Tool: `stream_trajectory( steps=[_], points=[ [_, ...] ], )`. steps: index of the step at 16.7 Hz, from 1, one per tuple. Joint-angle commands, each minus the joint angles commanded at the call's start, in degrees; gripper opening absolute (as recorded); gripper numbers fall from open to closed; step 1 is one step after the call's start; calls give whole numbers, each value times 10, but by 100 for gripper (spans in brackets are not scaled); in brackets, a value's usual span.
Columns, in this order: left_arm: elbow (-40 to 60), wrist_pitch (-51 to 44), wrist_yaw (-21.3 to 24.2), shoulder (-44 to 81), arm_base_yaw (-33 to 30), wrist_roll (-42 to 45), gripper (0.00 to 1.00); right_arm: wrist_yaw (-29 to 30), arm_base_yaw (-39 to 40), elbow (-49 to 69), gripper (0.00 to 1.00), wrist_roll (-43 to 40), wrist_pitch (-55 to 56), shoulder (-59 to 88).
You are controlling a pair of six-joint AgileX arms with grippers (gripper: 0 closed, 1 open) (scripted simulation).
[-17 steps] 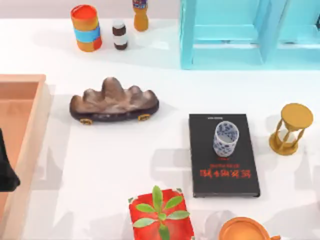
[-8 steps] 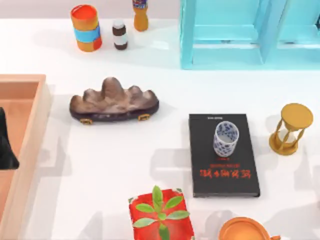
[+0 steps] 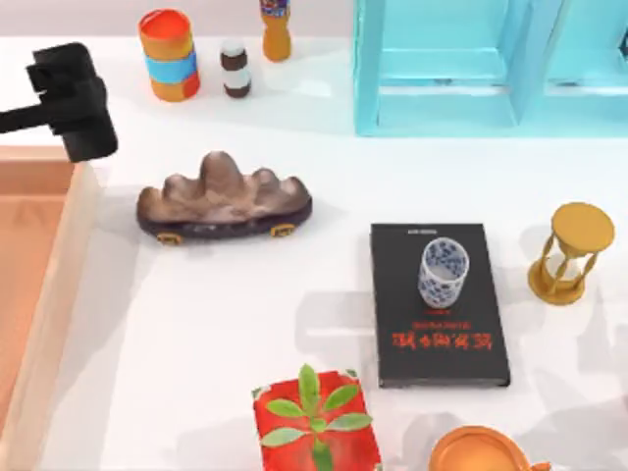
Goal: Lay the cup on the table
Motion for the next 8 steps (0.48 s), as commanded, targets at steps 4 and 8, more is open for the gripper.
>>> stream_trajectory(
  steps=[4,8],
  points=[
    [239,-141,-23,235,-94,-92,100,0,0,0,100,0,0,0],
    [474,-276,-44,464,-189,-179,100,0,0,0,100,0,0,0]
  ],
)
